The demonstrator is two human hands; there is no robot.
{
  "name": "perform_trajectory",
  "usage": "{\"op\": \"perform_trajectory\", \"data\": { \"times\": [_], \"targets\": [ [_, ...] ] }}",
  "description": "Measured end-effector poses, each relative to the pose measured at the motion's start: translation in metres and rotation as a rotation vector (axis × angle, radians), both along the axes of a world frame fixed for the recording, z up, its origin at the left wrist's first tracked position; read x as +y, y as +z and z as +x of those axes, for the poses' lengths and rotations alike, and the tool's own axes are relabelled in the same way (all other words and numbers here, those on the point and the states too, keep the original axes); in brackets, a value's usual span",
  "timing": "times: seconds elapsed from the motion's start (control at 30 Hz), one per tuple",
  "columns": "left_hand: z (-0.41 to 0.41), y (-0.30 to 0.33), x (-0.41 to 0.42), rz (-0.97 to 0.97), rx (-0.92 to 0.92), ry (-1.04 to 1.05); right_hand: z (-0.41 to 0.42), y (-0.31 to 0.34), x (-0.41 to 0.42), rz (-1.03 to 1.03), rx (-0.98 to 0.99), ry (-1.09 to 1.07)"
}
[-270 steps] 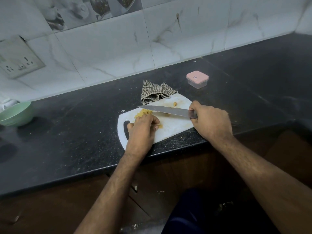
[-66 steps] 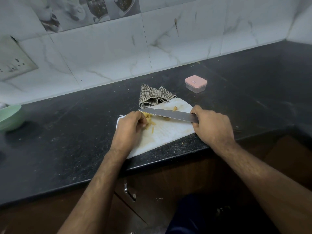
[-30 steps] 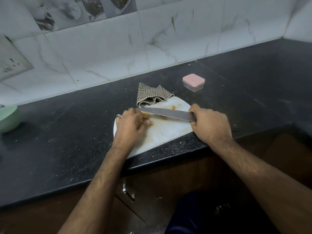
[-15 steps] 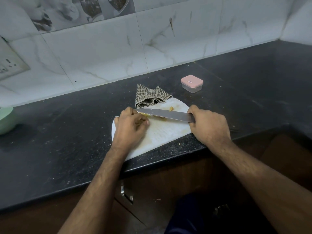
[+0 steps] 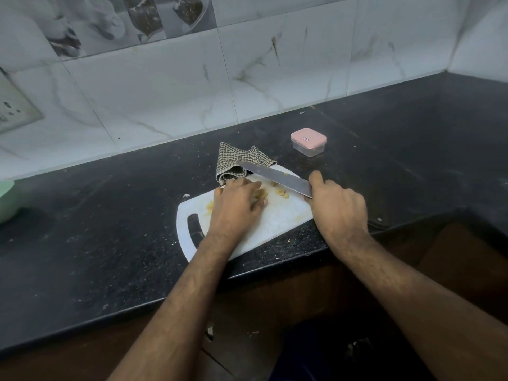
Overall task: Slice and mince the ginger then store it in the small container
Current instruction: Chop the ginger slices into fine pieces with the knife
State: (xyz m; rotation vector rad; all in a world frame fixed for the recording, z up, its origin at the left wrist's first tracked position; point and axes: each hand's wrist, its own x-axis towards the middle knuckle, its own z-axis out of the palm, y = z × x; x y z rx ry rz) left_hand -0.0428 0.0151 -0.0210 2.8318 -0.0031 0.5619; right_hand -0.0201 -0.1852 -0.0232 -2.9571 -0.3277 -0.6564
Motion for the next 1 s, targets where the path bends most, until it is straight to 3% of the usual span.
{"op": "perform_trajectory", "data": {
  "times": [0.33, 1.0],
  "targets": [
    [0.015, -0.013, -0.010, -0.032, -0.012, 0.058, 0.006, -0.001, -0.001, 0.012, 0.028, -0.007],
    [-0.033, 0.005, -0.013, -0.427, -0.222, -0.122, 0.009, -0.002, -0.002, 0.025, -0.018, -0.010]
  ]
}}
